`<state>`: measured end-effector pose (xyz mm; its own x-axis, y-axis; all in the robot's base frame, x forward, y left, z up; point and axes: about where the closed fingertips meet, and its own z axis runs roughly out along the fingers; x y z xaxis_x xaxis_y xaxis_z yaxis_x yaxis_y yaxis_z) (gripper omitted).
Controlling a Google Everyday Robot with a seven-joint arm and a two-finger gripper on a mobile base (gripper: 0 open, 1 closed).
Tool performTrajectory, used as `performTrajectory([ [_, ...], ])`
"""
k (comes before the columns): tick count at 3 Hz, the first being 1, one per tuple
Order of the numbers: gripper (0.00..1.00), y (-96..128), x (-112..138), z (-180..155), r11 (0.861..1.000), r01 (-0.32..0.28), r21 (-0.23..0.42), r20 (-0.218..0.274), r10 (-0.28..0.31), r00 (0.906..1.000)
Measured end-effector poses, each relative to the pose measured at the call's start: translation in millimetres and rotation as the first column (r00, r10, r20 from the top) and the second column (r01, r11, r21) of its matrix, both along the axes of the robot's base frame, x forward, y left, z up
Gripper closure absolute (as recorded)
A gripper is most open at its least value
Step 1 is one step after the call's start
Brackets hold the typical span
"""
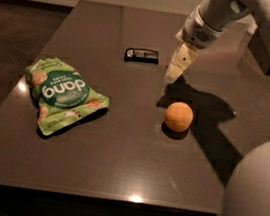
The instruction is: Move rxbar chocolate near green rice chip bag
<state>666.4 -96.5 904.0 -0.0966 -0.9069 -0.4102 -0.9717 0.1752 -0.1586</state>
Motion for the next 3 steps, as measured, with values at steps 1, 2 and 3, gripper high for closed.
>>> performTrajectory([
  [1,0.00,25,20,-14,0.999,-0.007,0.038,-0.033,0.009,0.9994],
  [2,0.00,46,31,-23,0.998,-0.005,0.070,-0.063,0.009,0.9980],
  [3,0.00,63,39,-27,0.994,0.010,0.109,-0.088,-0.001,0.9961],
])
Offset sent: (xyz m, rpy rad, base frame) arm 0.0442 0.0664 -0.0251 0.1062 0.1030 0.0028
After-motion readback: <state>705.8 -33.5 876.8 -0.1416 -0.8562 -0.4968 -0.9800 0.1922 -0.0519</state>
